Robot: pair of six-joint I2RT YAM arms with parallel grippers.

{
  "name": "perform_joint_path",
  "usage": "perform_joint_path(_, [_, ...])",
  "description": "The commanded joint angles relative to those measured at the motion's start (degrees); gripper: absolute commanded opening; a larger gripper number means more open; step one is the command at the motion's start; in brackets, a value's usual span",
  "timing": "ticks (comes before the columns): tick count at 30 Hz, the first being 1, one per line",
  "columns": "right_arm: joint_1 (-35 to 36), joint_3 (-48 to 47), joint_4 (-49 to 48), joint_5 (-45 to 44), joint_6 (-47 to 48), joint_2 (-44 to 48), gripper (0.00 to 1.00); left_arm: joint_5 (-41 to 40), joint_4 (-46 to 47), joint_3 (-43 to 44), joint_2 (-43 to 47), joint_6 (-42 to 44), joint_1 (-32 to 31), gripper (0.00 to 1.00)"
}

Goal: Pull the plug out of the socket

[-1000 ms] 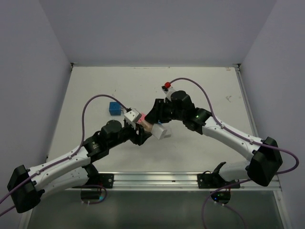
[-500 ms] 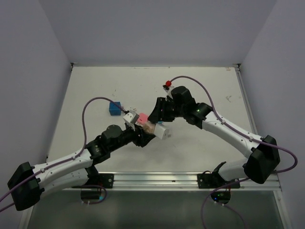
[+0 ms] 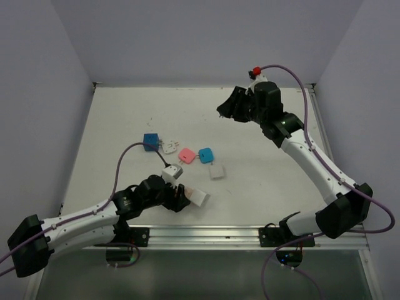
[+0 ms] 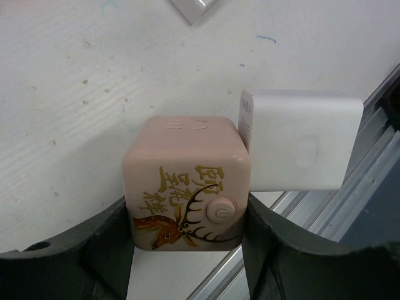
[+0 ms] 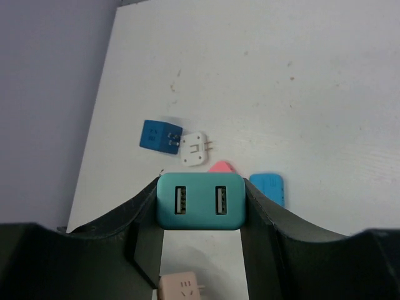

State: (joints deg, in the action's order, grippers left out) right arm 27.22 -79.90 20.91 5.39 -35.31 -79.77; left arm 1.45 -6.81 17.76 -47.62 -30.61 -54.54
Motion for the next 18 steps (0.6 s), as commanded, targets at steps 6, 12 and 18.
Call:
perform_joint_path(6, [-0.77,11.95,9.32,-3.28,5.33,-2.05,0.0,-11.19,-0.04,6.06,8.15,-1.21,-0.21,0.0])
perform_joint_path(12, [-0.94,15.48,15.91,-4.51,10.17,-6.44,0.01,-15.86,-1.89,7.9,9.21,0.55,-0.21,0.0])
perform_joint_path(18, [-0.94,10.73,20.31,-3.89,14.39,-15.06,0.05,-16.22,-2.68,9.14,8.59,1.34,-0.21,0.0])
